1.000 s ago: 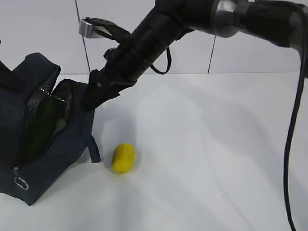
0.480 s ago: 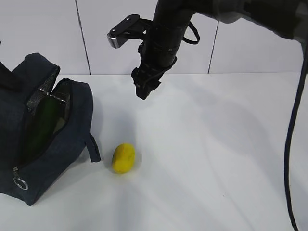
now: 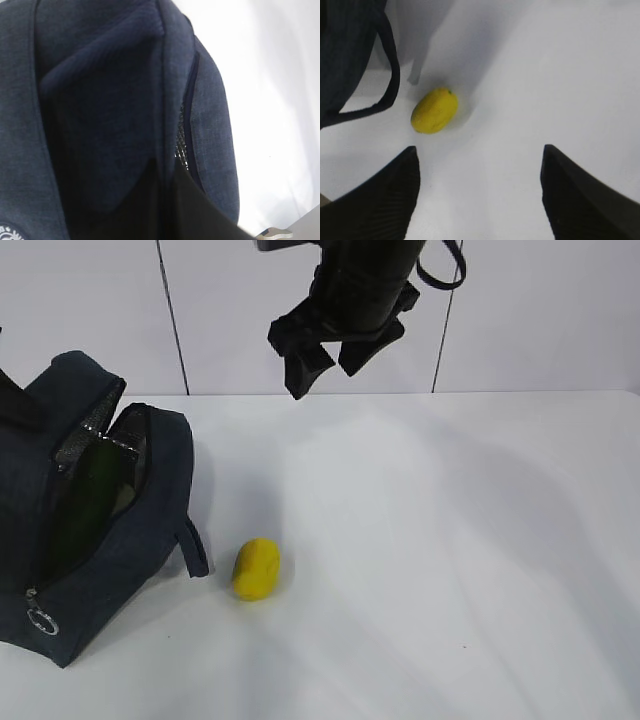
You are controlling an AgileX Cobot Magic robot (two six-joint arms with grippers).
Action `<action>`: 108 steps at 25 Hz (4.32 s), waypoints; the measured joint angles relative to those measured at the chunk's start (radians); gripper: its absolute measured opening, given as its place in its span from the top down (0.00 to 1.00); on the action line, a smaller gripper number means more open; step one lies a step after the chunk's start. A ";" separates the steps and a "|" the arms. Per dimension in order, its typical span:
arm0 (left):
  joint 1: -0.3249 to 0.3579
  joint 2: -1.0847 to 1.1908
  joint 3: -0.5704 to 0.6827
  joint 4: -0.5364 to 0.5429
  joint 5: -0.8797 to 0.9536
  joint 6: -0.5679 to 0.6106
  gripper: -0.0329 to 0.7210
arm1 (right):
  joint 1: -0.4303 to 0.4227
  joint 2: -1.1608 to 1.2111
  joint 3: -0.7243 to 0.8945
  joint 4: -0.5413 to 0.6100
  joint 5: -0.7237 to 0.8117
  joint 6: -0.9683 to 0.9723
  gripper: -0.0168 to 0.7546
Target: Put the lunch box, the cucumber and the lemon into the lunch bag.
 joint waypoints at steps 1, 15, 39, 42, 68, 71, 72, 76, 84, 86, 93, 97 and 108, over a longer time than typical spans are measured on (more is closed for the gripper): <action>0.000 0.000 0.000 0.000 0.000 0.000 0.96 | 0.000 -0.029 0.034 0.018 0.000 0.013 0.24; 0.000 0.000 0.000 0.002 0.000 0.000 0.96 | 0.000 -0.161 0.554 0.241 -0.115 0.122 0.27; 0.000 0.000 0.000 0.007 -0.006 0.000 0.96 | 0.149 -0.099 0.828 0.537 -0.898 0.130 0.30; 0.000 0.000 0.000 0.007 -0.006 0.000 0.96 | 0.149 -0.070 0.828 0.537 -0.907 0.130 0.30; 0.000 0.000 0.000 0.007 -0.009 0.000 0.96 | 0.143 -0.016 0.795 0.483 -0.854 0.074 0.53; 0.000 0.000 0.000 0.007 -0.009 0.000 0.96 | 0.136 -0.035 0.751 0.383 -0.745 0.061 0.53; 0.000 0.000 0.000 0.007 -0.009 0.000 0.96 | 0.134 -0.049 0.733 0.353 -0.712 0.059 0.54; 0.000 0.000 0.000 0.007 -0.009 0.000 0.96 | 0.129 -0.109 0.644 0.238 -0.567 0.055 0.54; 0.000 0.000 0.000 0.007 -0.009 0.000 0.96 | 0.126 -0.139 0.400 0.279 -0.343 0.055 0.54; 0.000 0.000 0.000 0.007 -0.009 0.000 0.96 | 0.126 -0.143 0.370 0.336 -0.377 0.057 0.54; 0.000 0.000 0.000 0.007 -0.012 0.000 0.96 | 0.126 -0.109 0.363 0.588 -0.574 0.042 0.54; 0.000 0.000 0.000 0.007 -0.014 0.000 0.96 | 0.131 -0.041 0.363 0.805 -0.601 -0.086 0.54; 0.000 0.000 0.000 0.007 -0.020 0.000 0.96 | 0.156 0.014 0.363 0.985 -0.618 -0.492 0.31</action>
